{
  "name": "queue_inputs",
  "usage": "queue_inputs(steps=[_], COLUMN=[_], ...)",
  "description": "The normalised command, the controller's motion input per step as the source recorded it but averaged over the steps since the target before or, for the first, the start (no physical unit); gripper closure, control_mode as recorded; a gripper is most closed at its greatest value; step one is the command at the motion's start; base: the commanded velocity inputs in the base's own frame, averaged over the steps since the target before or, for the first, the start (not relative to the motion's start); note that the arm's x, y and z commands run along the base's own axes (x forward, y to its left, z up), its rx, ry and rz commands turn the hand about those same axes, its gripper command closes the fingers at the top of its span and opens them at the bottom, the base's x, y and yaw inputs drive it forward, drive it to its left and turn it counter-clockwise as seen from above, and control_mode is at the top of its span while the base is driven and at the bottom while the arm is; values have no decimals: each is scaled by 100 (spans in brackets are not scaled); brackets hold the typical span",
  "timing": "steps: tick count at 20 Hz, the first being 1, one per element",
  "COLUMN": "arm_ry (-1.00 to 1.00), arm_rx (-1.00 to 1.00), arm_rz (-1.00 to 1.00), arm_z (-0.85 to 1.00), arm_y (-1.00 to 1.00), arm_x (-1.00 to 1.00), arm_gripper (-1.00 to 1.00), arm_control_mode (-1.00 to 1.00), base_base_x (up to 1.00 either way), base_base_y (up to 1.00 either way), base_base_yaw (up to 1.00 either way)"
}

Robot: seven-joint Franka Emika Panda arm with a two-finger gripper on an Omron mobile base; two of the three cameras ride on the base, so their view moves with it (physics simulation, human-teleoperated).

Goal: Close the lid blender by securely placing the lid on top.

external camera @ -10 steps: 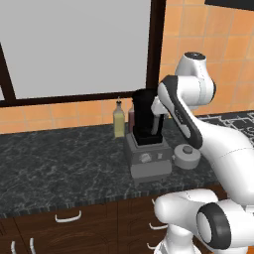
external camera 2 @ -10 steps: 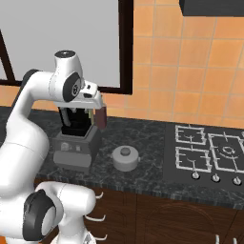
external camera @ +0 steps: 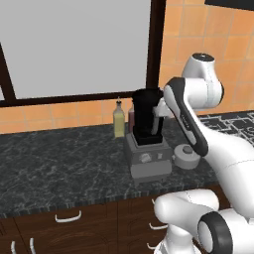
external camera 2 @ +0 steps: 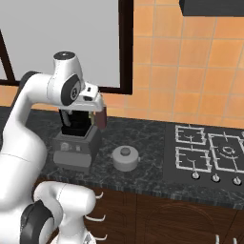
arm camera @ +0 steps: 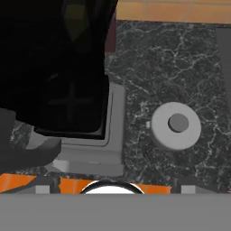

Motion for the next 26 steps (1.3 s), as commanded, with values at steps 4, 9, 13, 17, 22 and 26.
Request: queue_inputs(steps=[4, 9, 13, 17, 22, 26], arm_ry=[-5, -1, 0, 2, 1, 0], arm_rx=[1, 0, -1, -4, -1, 0], arm_rz=[0, -1, 0, 0, 0, 0], arm_z=[-12, -10, -18, -32, -48, -38], arm_y=[-39, -36, -24, -17, -37, -42], arm_x=[-38, -25, -17, -7, 0, 0], arm_gripper=[-100, -100, -100, -100, -100, -100], arm_control_mode=[-100, -100, -100, -100, -100, -100], base_base_x=[0, 0, 0, 0, 0, 0], base_base_y=[0, 0, 0, 0, 0, 0], base_base_yaw=[0, 0, 0, 0, 0, 0])
